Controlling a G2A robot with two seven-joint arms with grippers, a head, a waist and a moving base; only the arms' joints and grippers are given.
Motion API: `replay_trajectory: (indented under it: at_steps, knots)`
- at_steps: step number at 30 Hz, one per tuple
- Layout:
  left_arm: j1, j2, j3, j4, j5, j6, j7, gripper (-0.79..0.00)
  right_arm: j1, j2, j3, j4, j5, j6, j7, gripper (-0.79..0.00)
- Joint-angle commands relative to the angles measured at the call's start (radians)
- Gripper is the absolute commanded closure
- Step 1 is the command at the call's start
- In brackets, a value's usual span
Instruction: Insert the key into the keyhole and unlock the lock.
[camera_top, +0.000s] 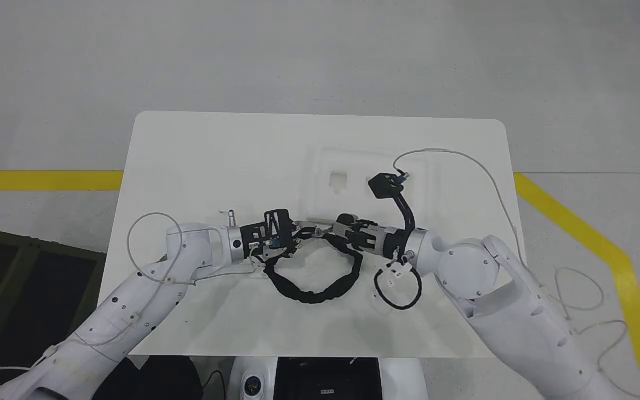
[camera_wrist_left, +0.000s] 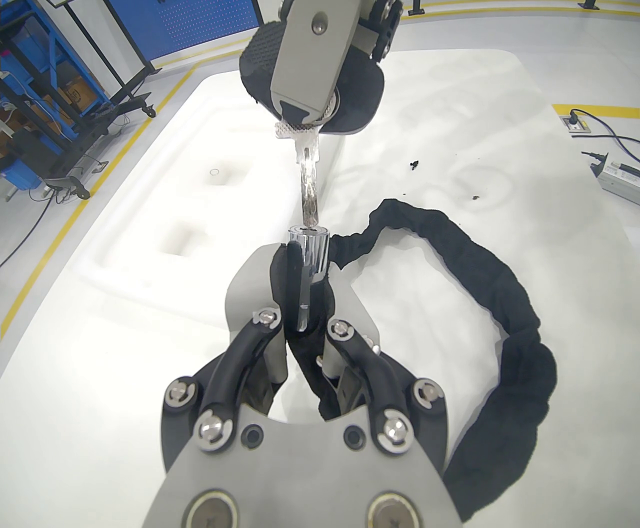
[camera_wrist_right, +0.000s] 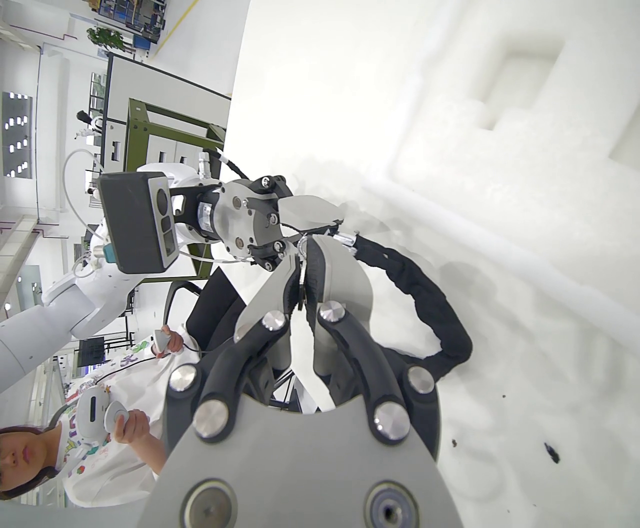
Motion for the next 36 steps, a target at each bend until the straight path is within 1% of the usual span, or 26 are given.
replay_trajectory:
  at_steps: [1, 24, 36]
  knots:
    - [0.0, 0.0, 0.0, 0.0, 0.0, 0.0, 0.0, 0.0, 0.0, -0.002, -0.002, 0.0, 0.001, -0.001, -0.001, 0.0]
    - [0.0, 0.0, 0.0, 0.0, 0.0, 0.0, 0.0, 0.0, 0.0, -0.019, 0.002, 0.017, -0.025, -0.009, -0.027, 0.0]
    - [0.0, 0.0, 0.0, 0.0, 0.0, 0.0, 0.0, 0.0, 0.006, -0.03, -0.014, 0.018, -0.049, -0.002, -0.025, 0.0]
